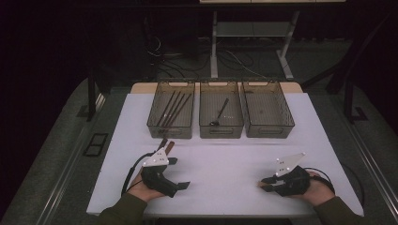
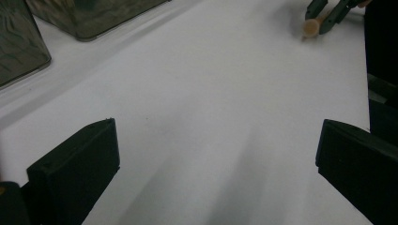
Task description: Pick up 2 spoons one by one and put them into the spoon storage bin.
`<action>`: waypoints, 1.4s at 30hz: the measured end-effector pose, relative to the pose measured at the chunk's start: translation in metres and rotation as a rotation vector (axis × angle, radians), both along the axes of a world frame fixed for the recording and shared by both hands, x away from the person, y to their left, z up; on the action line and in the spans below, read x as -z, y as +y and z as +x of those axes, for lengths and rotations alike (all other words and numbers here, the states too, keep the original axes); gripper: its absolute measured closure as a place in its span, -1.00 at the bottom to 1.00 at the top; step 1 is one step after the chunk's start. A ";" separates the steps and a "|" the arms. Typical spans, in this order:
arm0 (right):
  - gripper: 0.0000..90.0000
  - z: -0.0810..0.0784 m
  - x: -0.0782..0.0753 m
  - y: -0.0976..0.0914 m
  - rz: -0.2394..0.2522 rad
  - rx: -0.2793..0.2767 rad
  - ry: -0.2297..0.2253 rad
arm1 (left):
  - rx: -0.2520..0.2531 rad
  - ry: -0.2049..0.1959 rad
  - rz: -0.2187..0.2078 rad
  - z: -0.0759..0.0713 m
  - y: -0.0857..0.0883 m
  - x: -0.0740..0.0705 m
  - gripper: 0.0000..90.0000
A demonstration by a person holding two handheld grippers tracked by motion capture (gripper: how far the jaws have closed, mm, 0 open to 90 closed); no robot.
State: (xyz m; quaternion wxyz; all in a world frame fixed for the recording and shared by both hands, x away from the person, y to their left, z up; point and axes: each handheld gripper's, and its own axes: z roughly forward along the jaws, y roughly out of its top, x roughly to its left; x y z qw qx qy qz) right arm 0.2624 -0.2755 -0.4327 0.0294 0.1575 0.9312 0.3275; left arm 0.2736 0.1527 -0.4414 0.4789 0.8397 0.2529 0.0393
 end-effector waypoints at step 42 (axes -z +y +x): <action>0.63 0.041 -0.029 0.015 0.143 0.255 -0.039 | 0.002 -0.021 0.022 -0.001 -0.001 0.000 -1.00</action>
